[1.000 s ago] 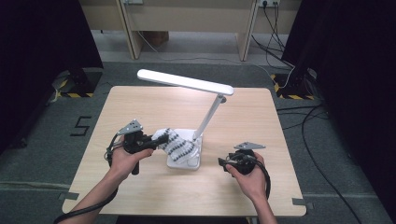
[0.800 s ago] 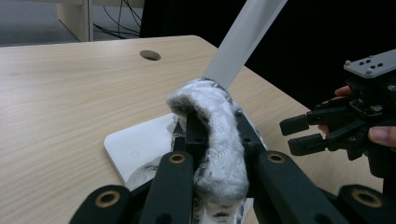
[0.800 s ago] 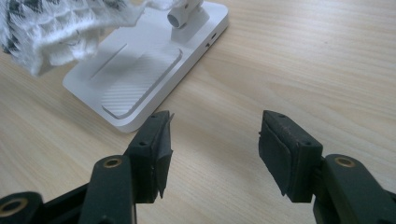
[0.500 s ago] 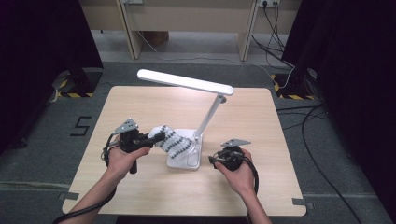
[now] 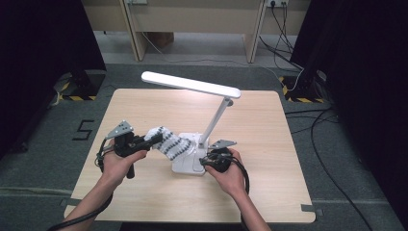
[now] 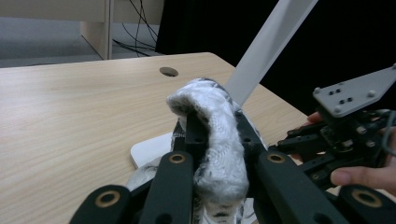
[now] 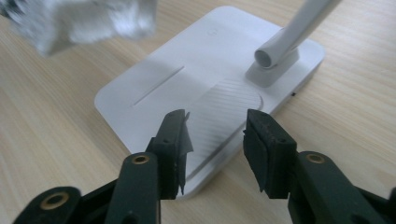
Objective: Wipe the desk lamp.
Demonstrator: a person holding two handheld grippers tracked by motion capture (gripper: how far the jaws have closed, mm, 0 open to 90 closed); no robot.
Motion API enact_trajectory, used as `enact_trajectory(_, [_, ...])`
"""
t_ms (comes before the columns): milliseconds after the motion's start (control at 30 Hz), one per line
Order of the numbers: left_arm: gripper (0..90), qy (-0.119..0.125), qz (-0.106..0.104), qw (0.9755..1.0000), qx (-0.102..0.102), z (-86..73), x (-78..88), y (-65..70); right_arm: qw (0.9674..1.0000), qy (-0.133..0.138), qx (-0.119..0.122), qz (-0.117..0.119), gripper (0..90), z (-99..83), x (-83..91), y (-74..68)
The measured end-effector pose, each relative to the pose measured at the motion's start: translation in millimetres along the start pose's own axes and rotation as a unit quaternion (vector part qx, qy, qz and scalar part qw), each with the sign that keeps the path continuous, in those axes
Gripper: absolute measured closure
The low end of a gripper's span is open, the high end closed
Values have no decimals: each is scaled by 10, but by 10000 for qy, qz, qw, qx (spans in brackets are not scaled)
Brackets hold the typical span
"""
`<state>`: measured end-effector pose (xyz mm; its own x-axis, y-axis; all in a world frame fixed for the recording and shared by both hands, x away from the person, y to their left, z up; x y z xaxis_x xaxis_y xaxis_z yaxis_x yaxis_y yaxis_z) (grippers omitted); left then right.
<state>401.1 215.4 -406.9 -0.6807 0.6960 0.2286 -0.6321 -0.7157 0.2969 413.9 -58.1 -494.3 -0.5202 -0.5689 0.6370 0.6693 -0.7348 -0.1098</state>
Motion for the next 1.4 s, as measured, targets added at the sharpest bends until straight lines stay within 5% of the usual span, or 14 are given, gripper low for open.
enact_trajectory(500, [800,481,254,9985,-37,279,249,-140,9985,15,526,-136,510,72,-304,-77])
enact_trajectory(1400, [799,748,407,9962,-162,553,375,-162,9971,34,717,-237,411,43,-397,-78])
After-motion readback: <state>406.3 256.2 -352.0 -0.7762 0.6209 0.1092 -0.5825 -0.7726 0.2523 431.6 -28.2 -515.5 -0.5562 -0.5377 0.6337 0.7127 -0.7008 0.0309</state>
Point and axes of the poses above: each handheld gripper's, and its own axes: x roughly backward along the jaws, z roughly out of its top, y roughly to its right, the point moved 3 cm from there along -x, roughly forward along the jaws, and after that the axes turned 4 degrees about y, right-handed, at the moved point
